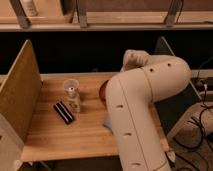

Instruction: Drag the ceramic bowl in a circle

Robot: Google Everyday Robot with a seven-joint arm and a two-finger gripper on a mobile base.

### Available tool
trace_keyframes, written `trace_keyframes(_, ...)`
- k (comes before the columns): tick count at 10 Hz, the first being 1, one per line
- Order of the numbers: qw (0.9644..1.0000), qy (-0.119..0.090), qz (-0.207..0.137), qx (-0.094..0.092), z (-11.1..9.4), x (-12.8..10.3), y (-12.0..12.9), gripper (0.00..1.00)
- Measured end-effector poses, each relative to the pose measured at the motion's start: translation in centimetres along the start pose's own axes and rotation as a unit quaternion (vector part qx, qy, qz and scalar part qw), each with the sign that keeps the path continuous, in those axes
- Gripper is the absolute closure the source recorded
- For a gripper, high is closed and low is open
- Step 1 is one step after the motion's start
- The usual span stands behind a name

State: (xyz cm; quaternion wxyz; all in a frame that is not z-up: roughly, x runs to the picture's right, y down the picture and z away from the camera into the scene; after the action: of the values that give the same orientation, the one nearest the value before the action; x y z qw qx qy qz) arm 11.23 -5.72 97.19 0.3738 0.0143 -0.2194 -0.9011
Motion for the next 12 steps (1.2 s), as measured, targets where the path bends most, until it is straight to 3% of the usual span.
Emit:
trace_keyframes(2, 0.9992, 0.031, -0.015, 0.02, 0.6, 3.3, -1.9, 0.97)
trace_keyframes(5, 0.9949, 0.068, -0.049, 0.055, -0.5, 6.3, -6.0, 0.68)
trace_keyframes(6, 0.993, 0.079, -0.056, 0.068, -1.2, 6.5, -7.2, 0.56)
trace_keyframes(9, 0.9887, 0.098, -0.067, 0.091, -2.4, 6.3, -9.0, 0.32)
trace_keyframes(12, 0.9866, 0.102, -0.052, 0.116, -2.2, 4.9, -9.4, 0.3)
